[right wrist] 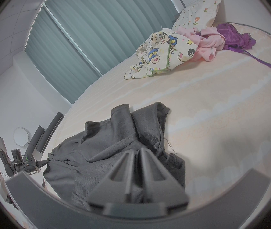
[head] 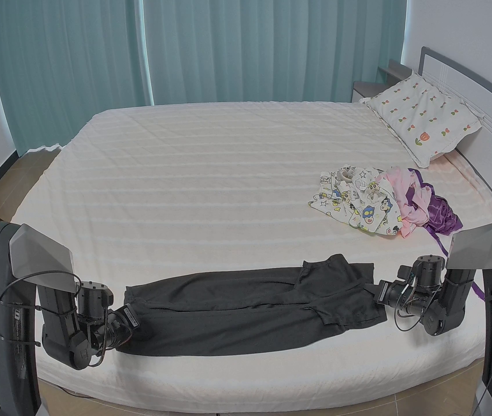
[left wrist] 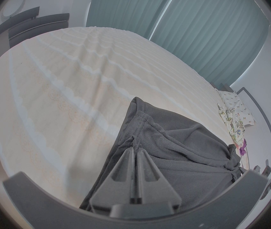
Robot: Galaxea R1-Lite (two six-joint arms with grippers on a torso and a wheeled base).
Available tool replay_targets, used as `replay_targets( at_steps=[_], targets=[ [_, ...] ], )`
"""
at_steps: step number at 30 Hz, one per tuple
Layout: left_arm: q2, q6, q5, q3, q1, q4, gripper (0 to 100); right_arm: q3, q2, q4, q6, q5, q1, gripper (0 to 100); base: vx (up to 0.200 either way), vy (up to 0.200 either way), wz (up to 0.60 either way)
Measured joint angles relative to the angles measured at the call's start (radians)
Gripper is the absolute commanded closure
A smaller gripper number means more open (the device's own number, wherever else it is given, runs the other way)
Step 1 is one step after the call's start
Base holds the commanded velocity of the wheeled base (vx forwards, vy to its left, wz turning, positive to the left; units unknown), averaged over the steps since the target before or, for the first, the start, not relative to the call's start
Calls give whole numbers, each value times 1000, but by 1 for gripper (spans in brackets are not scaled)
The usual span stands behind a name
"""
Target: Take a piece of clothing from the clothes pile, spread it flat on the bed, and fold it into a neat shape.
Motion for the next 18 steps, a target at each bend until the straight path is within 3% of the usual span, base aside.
replay_targets(
  at_steps=[13,18],
  targets=[
    [-66,-61,-6,29,6,-5,0,-6,-39,-8,59,3,-16,0,0,0,0],
    [-155,-82,-16,36,43,-2,0,-27,-84,15,91,0,-25,0,0,0,0]
  ],
)
